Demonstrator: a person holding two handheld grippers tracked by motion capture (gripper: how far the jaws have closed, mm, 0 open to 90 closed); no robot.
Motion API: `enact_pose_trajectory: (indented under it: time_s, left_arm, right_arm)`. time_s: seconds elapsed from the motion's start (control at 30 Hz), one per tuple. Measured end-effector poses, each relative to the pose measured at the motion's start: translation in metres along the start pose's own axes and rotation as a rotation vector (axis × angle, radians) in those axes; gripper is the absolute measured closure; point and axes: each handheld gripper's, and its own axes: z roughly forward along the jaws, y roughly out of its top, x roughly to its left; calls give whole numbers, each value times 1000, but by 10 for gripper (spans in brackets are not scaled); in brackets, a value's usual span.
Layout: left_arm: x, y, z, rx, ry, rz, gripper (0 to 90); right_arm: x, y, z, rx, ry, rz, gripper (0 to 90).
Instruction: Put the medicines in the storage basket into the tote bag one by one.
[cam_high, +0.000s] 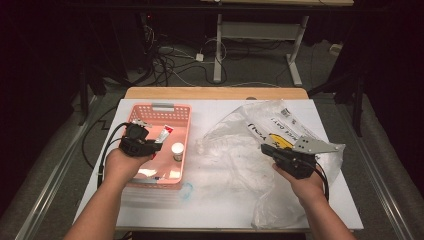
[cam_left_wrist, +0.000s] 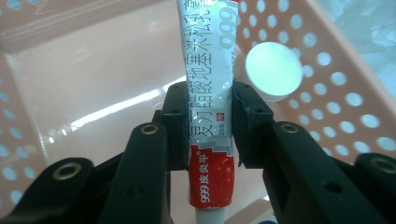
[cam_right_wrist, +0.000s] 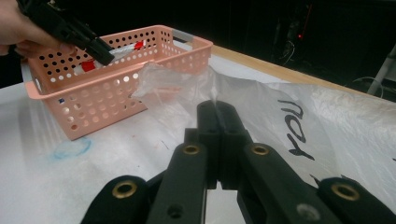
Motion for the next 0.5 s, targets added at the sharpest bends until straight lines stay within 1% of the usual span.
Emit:
enact_pose_trajectory:
  time_s: [0.07, 0.17, 0.2, 0.23, 0.27, 0.33, 0.37, 0.43, 0.5]
  left_arm:
    - [-3, -4, -1, -6, 5, 7, 677]
    - [-11, -9, -5, -30, 7, 22, 677]
    - [-13, -11, -6, -45, 4, 27, 677]
    - [-15, -12, -7, -56, 1, 33, 677]
    - [-17, -14, -8, -64, -12, 39, 677]
    - [-20, -18, -10, -85, -53, 37, 677]
    - [-21, -20, -11, -100, -53, 40, 677]
    - [-24, -24, -12, -123, -40, 52, 678]
    - [-25, -28, -13, -145, -49, 49, 677]
  right_arm:
    - [0, 0, -1, -3, -1, -3, 900]
    - [0, 0, -1, -3, -1, -6, 900]
    - [0, 0, -1, -2, 0, -8, 900]
    - [0, 0, -1, -2, 1, -8, 900]
    - [0, 0, -1, -2, 1, -8, 900]
    - [0, -1, -1, -2, 2, -8, 900]
    - [0, -1, -1, -3, 3, -8, 900]
    - [1, 0, -1, -4, 6, -13, 900]
    - [2, 1, -2, -5, 9, -18, 900]
